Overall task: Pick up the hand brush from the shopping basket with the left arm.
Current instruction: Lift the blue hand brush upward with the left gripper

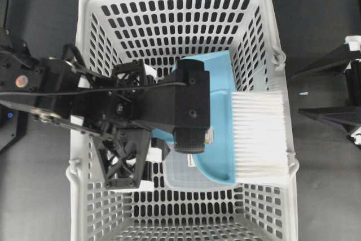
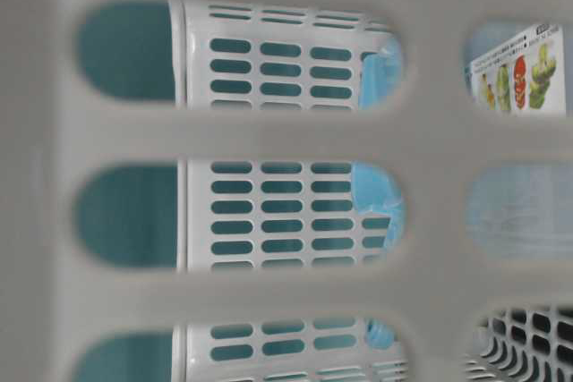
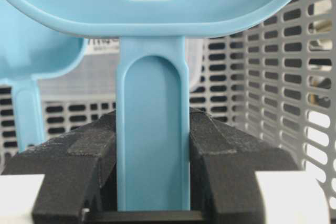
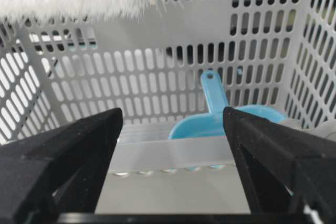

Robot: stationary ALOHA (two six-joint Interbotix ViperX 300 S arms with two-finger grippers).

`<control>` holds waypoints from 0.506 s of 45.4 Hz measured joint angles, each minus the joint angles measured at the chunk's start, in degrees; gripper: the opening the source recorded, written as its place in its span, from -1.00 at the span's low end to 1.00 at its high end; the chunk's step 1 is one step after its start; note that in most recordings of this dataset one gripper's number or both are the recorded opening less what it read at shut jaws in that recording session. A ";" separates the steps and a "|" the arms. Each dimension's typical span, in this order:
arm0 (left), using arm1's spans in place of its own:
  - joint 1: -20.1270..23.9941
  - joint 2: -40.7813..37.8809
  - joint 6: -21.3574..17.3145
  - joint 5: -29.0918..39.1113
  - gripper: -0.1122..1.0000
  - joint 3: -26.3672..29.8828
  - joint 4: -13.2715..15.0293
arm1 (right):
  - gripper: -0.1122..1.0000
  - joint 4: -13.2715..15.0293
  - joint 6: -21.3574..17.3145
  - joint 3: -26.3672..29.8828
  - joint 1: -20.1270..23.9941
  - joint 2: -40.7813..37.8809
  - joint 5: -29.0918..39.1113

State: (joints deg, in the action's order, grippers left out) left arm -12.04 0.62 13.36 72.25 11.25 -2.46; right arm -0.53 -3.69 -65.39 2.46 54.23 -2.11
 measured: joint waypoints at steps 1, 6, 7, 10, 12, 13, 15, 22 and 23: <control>0.00 -0.09 0.09 -0.09 -0.37 0.00 0.00 | 0.53 0.00 0.00 -0.09 -0.09 0.00 0.00; -0.26 -0.53 0.00 0.00 -0.37 0.00 0.00 | 0.53 0.00 0.09 -0.26 -0.09 0.00 0.00; -0.26 -0.53 0.00 -0.09 -0.37 0.00 0.00 | 0.53 0.00 0.00 -0.26 -0.09 0.00 0.00; -0.35 -0.70 0.00 0.00 -0.37 0.00 0.00 | 0.53 0.00 0.00 -0.26 -0.09 0.00 0.00; -0.44 -0.79 0.00 0.00 -0.37 0.00 0.00 | 0.53 0.00 0.00 -0.35 -0.09 0.00 0.00; -0.44 -0.97 0.00 0.00 -0.37 0.00 0.00 | 0.53 0.00 0.00 -0.35 -0.09 0.00 0.00; -0.53 -1.23 0.00 0.00 -0.37 0.00 0.09 | 0.53 0.00 0.00 -0.35 -0.09 0.00 0.00; -1.41 -3.34 0.00 -0.09 -0.37 0.00 0.00 | 0.53 0.00 0.00 -0.53 -0.09 0.00 0.00; -1.49 -3.60 0.00 -0.09 -0.37 0.00 0.00 | 0.53 0.00 0.00 -0.53 -0.09 0.00 0.00</control>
State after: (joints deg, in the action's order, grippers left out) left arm -13.54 -2.99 13.36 72.16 11.25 -2.46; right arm -0.53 -3.69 -65.92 2.37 54.23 -2.11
